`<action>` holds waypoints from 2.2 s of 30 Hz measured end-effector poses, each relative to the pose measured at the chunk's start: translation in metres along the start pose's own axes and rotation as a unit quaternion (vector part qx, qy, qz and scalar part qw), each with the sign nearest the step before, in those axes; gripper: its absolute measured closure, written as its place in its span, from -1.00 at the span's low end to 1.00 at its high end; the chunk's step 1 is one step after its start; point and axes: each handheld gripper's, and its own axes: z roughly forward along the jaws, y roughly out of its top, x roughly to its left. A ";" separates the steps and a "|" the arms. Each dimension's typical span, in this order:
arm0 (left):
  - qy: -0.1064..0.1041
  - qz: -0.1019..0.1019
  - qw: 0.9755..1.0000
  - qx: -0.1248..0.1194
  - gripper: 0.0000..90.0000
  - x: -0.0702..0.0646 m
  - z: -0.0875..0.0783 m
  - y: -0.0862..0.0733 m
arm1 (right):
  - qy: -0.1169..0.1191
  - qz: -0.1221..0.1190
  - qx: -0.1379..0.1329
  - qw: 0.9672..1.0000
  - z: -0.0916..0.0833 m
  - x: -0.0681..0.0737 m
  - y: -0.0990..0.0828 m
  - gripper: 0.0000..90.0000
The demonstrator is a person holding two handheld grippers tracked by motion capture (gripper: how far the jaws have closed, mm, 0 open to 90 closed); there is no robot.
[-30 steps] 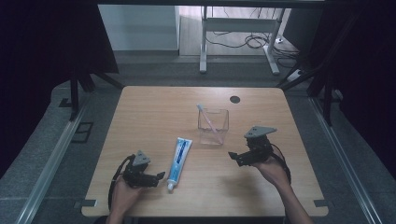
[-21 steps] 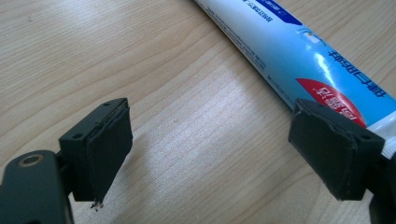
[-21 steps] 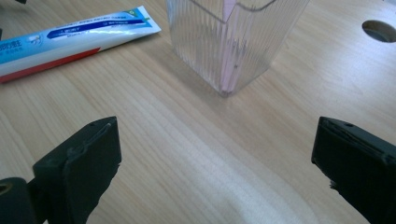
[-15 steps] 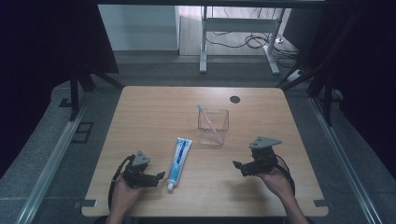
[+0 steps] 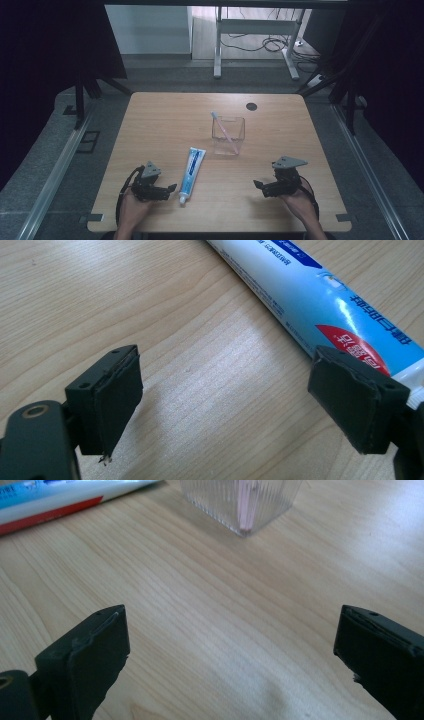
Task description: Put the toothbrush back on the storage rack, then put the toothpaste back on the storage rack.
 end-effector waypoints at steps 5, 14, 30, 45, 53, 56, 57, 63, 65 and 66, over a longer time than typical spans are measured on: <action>0.000 0.004 1.000 0.002 -0.67 0.000 0.000 0.000 | 0.004 0.006 0.014 1.000 0.004 0.000 -0.016 -0.96; -0.002 -0.016 1.000 0.001 -0.67 0.003 -0.004 0.001 | -0.002 0.000 0.017 1.000 0.008 -0.002 -0.027 -0.95; -0.035 -0.046 0.998 -0.019 -0.10 0.005 -0.015 0.009 | -0.011 -0.006 0.029 1.000 0.012 -0.006 -0.034 -0.92; -0.041 -0.021 0.999 -0.009 0.71 -0.011 -0.019 0.026 | -0.013 -0.007 0.028 1.000 0.012 -0.008 -0.035 -0.90; -0.051 -0.008 0.999 -0.010 0.93 -0.020 -0.020 0.036 | -0.017 -0.006 0.024 1.000 0.010 -0.009 -0.035 -0.88; -0.053 0.001 0.999 -0.005 0.97 -0.025 -0.018 0.040 | -0.017 -0.007 0.025 1.000 0.010 -0.009 -0.035 -0.88; -0.055 0.005 0.998 -0.003 0.98 -0.027 -0.018 0.041 | -0.017 -0.007 0.026 1.000 0.010 -0.009 -0.035 -0.88; -0.074 0.021 0.997 0.001 0.99 -0.041 -0.014 0.050 | -0.017 -0.007 0.025 1.000 0.010 -0.009 -0.035 -0.87; -0.080 0.024 0.996 0.007 0.99 -0.045 -0.011 0.052 | -0.017 -0.008 0.025 1.000 0.010 -0.009 -0.035 -0.87; -0.083 0.026 0.996 0.009 0.99 -0.047 -0.008 0.053 | -0.016 -0.007 0.025 1.000 0.010 -0.010 -0.035 -0.87</action>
